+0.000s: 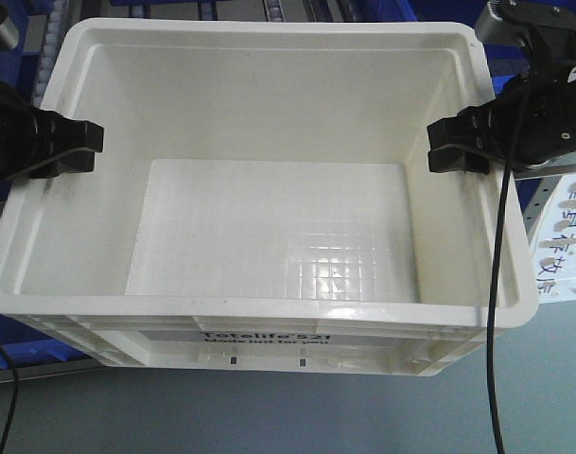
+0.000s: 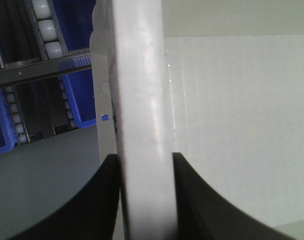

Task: Move bin from left to right shelf
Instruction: 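Carry the tote while the base turns to face the other shelf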

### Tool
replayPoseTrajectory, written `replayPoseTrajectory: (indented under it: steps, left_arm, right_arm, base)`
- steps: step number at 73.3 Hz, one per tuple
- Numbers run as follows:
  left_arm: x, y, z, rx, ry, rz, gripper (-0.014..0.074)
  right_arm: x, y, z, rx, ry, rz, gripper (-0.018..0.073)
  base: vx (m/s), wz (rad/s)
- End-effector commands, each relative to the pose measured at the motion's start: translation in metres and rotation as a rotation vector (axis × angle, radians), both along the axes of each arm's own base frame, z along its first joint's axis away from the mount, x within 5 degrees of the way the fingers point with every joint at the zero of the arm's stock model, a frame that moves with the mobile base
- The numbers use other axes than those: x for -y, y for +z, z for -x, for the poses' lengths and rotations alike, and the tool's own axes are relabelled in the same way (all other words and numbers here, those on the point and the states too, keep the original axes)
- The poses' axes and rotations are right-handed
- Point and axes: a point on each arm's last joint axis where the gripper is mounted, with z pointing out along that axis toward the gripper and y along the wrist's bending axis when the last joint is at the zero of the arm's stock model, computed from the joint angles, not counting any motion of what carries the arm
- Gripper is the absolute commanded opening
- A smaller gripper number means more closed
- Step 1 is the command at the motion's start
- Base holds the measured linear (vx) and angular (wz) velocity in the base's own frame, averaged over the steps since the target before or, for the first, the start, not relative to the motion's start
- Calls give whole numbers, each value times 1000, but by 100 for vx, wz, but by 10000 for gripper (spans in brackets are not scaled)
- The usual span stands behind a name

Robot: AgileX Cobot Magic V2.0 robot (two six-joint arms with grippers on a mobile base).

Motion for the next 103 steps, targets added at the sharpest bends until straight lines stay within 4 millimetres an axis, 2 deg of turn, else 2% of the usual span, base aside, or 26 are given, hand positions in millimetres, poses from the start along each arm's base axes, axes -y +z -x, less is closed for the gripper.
replayPoseTrajectory:
  steps: [1, 37, 103]
  left_arm:
    - [0, 29, 3, 169, -8, 30, 2]
    - [0, 29, 3, 169, -8, 30, 2]
    - [0, 29, 3, 169, -8, 30, 2]
  right_arm:
    - [3, 28, 1, 163, 1, -5, -5]
    - [3, 28, 1, 163, 1, -5, -5]
    - [3, 28, 1, 163, 1, -5, -5]
  base:
    - [5, 25]
    - [6, 17]
    - [11, 2]
